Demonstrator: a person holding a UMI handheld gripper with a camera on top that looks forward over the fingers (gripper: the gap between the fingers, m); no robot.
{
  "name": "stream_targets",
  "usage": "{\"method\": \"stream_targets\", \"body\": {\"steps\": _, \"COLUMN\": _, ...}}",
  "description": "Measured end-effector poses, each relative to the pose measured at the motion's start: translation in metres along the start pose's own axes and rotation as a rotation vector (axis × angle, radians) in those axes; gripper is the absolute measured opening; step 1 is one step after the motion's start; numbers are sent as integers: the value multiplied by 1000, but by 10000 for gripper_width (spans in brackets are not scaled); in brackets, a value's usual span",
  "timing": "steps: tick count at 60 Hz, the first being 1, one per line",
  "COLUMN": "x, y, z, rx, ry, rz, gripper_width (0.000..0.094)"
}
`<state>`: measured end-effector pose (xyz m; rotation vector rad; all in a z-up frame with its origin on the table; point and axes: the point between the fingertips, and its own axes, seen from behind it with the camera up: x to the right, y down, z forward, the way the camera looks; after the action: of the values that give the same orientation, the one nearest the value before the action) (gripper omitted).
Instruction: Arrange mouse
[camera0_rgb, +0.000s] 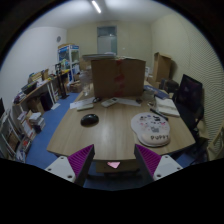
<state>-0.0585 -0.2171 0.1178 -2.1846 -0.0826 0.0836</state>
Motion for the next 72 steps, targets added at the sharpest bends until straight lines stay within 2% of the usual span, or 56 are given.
{"method": "stream_targets", "body": {"steps": 11, "x": -37, "y": -9, "z": 39, "rx": 10, "ry": -99, "rz": 7, "gripper_width": 825}}
{"method": "stream_targets", "body": {"steps": 21, "x": -106, "y": -11, "z": 129, "rx": 2, "ry": -186, "rz": -11, "gripper_width": 822}}
{"method": "stream_targets", "body": {"steps": 29, "x": -130, "y": -19, "z": 198, "rx": -18, "ry": -173, "rz": -16, "gripper_width": 811}}
{"method": "stream_targets", "body": {"steps": 38, "x": -145, "y": -17, "z": 250, "rx": -85, "ry": -148, "rz": 16, "gripper_width": 819}}
{"method": "stream_targets", "body": {"steps": 39, "x": -145, "y": -18, "z": 253, "rx": -83, "ry": -141, "rz": 10, "gripper_width": 884}}
{"method": "stream_targets", "body": {"steps": 40, "x": -145, "y": -23, "z": 257, "rx": -66, "ry": -135, "rz": 1, "gripper_width": 822}}
{"method": "stream_targets", "body": {"steps": 41, "x": -146, "y": -24, "z": 261, "rx": -66, "ry": -133, "rz": -10, "gripper_width": 819}}
{"method": "stream_targets", "body": {"steps": 53, "x": -146, "y": -46, "z": 303, "rx": -52, "ry": -57, "rz": -50, "gripper_width": 818}}
{"method": "stream_targets", "body": {"steps": 63, "x": -155, "y": -70, "z": 332, "rx": -43, "ry": -48, "rz": -49, "gripper_width": 827}}
{"method": "stream_targets", "body": {"steps": 66, "x": -154, "y": -75, "z": 342, "rx": -40, "ry": -39, "rz": -42, "gripper_width": 802}}
{"method": "stream_targets", "body": {"steps": 70, "x": -155, "y": -78, "z": 348, "rx": -30, "ry": -36, "rz": -39, "gripper_width": 616}}
{"method": "stream_targets", "body": {"steps": 72, "x": -155, "y": -79, "z": 348, "rx": -26, "ry": -36, "rz": -33, "gripper_width": 597}}
